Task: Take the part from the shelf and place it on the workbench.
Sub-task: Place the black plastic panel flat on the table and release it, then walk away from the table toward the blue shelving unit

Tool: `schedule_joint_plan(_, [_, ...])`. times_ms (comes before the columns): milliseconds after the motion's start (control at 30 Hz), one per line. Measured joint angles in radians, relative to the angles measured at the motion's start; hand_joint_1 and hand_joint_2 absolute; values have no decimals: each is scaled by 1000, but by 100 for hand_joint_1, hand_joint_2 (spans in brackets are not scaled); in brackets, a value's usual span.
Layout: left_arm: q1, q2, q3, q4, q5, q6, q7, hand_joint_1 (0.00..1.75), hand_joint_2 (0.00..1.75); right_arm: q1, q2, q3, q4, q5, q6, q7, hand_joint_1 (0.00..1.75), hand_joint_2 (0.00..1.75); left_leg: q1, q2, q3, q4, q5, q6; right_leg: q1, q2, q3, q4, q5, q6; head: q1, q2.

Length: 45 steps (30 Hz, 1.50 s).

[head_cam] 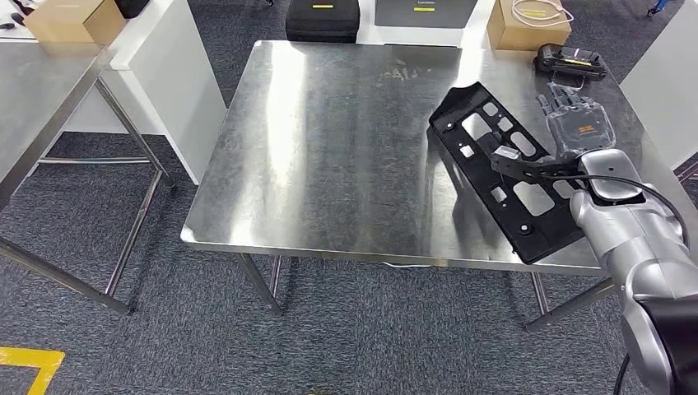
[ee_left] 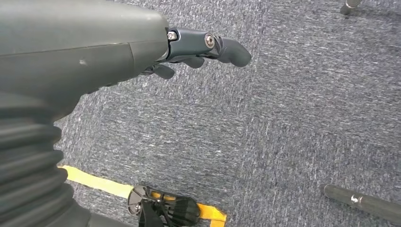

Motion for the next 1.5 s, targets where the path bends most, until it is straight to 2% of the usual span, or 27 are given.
schedule_joint_plan(133, [0,0,0,0,-6,-5,20,0,0,-10,-16,-5,9,-4,48,18,0,175,0,0,-1,0,0,0,0,0,0,0,0,0,0,0])
schedule_joint_plan(233, [0,0,0,0,-11,-6,33,0,0,-15,-25,-15,16,-15,129,49,0,175,0,0,-1,0,0,0,0,0,0,0,0,0,0,0])
schedule_joint_plan(333, [0,1,0,0,-17,-7,47,0,0,-26,-34,-23,22,-10,232,117,0,175,0,1,-1,0,0,0,0,0,0,0,0,0,0,0])
schedule_joint_plan(433, [0,1,0,0,-20,-10,58,0,0,-41,-44,-28,25,-6,294,177,0,175,0,1,0,0,0,0,0,0,0,0,0,0,0,0])
schedule_joint_plan(567, [-1,1,0,0,-25,-14,66,0,0,-60,-57,-44,33,-8,399,308,0,175,0,1,0,0,0,0,0,0,0,0,0,0,0,0])
schedule_joint_plan(733, [-2,0,0,0,-31,-12,81,0,0,-74,-71,-60,40,-6,427,379,0,175,0,2,0,0,0,1,0,1,0,0,0,0,0,0])
schedule_joint_plan(933, [-2,0,0,0,-41,-25,160,0,0,-84,-89,-71,41,5,411,406,0,175,0,2,-1,2,-1,1,-4,1,0,-2,1,2,0,0])
schedule_joint_plan(1000, [-2,0,0,0,-48,-32,169,0,0,-86,-96,-71,41,9,405,406,0,175,-1,2,0,1,0,10,-16,2,5,-12,9,13,-1,0])
schedule_joint_plan(1067, [-3,-1,0,0,-54,-37,172,0,0,-88,-104,-73,41,11,400,406,0,175,5,6,20,-35,18,34,-18,2,8,-19,8,21,0,0])
schedule_joint_plan(1100, [-5,-3,-1,0,-57,-38,173,0,0,-90,-109,-75,42,12,397,406,0,175,8,9,32,-57,29,46,-14,3,1,-2,-6,17,2,0])
schedule_joint_plan(1133, [-7,-5,-2,0,-60,-38,173,0,0,-91,-116,-77,42,11,395,406,0,175,11,10,40,-75,39,55,-12,3,-18,41,-32,10,4,0])
schedule_joint_plan(1200, [-10,-8,-3,0,-62,-39,173,0,0,-93,-128,-81,44,11,391,406,0,175,11,10,40,-83,47,59,-14,3,-79,174,-93,0,7,0])
schedule_joint_plan(1233, [-11,-9,-4,0,-63,-39,174,0,0,-90,-133,-83,46,10,390,405,0,175,12,10,37,-83,49,56,-16,3,-104,229,-113,4,8,0])
schedule_joint_plan(1267, [-11,-10,-5,0,-63,-40,175,0,0,-87,-136,-84,47,10,389,404,0,175,14,10,34,-83,51,52,-19,3,-111,250,-115,13,8,0])
schedule_joint_plan(1300, [-11,-12,-5,0,-64,-41,176,0,0,-85,-139,-85,48,10,389,403,0,175,18,10,29,-81,54,46,-24,3,-98,230,-102,27,8,0])
schedule_joint_plan(1367, [-12,-12,-6,-1,-64,-44,176,0,0,-82,-143,-87,49,10,389,401,0,175,26,10,13,-66,57,27,-40,-3,-26,98,-54,62,9,0])
schedule_joint_plan(1400, [-12,-10,-6,-1,-65,-43,177,0,0,-81,-143,-89,50,10,388,399,0,175,28,10,2,-54,57,17,-42,-3,2,50,-30,73,12,0])
schedule_joint_plan(1433, [-13,-7,-6,-2,-67,-42,178,0,0,-80,-144,-91,51,11,388,397,0,175,26,9,-8,-39,55,7,-43,-1,17,22,-17,76,15,0])
schedule_joint_plan(1467, [-13,-5,-6,-3,-69,-40,179,0,0,-78,-144,-92,53,11,388,396,0,175,23,7,-18,-24,53,-1,-45,2,18,21,-13,70,16,0])
schedule_joint_plan(1500, [-13,-4,-6,-3,-71,-38,180,0,0,-74,-143,-93,54,12,388,395,0,175,22,5,-27,-14,54,-6,-45,9,6,39,-11,59,15,0])
